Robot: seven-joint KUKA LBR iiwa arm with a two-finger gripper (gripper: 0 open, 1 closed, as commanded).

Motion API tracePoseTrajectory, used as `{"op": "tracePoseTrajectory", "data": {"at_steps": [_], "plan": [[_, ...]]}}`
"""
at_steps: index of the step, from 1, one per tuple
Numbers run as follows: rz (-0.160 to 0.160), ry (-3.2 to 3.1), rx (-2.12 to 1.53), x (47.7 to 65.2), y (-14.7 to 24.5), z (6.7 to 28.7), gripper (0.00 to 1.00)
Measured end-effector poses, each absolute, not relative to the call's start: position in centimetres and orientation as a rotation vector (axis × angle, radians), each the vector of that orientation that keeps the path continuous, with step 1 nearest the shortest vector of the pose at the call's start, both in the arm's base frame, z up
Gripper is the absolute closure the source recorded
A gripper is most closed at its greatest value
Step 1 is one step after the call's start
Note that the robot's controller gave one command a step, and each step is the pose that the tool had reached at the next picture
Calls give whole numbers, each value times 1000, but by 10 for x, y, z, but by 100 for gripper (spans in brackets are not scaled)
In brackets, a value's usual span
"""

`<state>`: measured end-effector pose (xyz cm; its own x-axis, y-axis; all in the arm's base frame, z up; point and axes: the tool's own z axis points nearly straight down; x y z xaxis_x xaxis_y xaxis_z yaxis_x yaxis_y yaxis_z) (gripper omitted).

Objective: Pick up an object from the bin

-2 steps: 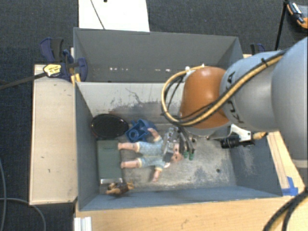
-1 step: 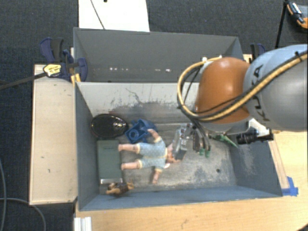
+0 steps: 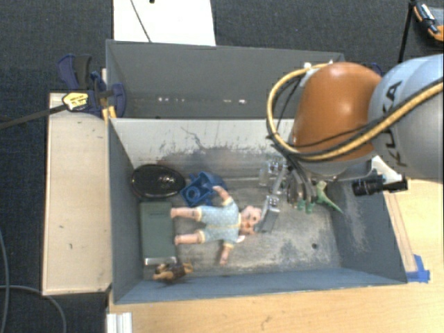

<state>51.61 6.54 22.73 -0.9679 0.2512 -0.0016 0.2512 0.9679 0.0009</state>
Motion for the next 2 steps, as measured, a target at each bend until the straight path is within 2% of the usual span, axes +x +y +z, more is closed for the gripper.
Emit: {"op": "tracePoseTrajectory", "data": {"at_steps": [1,2], "plan": [[1,3115,398,516,65,227,0],[-1,3132,288,522,58,255,0]]}}
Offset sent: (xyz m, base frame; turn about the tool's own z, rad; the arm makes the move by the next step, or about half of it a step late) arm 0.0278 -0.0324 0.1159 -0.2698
